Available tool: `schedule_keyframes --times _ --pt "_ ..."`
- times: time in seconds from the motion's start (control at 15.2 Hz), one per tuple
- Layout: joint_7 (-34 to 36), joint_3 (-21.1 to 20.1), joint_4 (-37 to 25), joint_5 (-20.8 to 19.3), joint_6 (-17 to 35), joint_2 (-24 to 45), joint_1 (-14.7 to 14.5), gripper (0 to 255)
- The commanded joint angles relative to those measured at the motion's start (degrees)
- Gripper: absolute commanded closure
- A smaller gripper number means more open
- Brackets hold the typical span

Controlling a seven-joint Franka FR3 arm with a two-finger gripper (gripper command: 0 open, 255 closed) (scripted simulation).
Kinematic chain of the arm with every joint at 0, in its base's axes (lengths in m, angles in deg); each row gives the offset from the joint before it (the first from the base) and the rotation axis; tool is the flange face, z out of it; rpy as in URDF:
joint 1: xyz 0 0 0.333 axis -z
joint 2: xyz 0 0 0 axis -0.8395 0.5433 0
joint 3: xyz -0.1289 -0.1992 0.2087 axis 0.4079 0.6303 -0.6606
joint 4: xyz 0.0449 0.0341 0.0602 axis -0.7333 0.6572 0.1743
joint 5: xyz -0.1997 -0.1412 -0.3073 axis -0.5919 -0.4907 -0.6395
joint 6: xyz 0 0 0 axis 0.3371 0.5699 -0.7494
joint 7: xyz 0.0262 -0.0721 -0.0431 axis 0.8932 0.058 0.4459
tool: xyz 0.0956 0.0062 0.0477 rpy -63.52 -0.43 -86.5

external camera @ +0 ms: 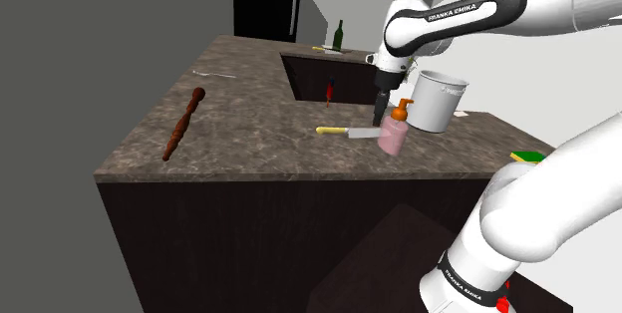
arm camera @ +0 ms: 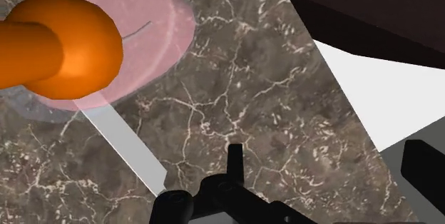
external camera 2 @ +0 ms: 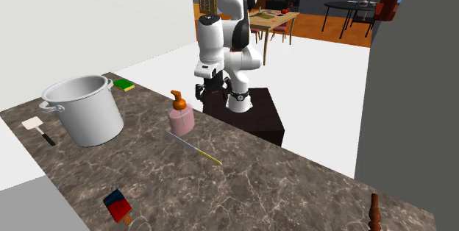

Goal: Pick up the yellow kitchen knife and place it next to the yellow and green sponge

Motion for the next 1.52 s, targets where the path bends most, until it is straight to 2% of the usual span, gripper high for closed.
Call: schedule_keyframes --times 0.0,0.46,0.86,1.45 --pt "-6.37 2.39 -2.59 0.08 1.16 4.26 -0.74 0" --pt "-28.34 8.29 -13.71 4.90 5.32 22.24 -2.16 0" --pt "-45.25 8.03 -25.94 11.00 6.05 38.02 0.22 0" --pt "-46.04 7.52 -22.58 12.16 11.45 40.26 0.89 0"
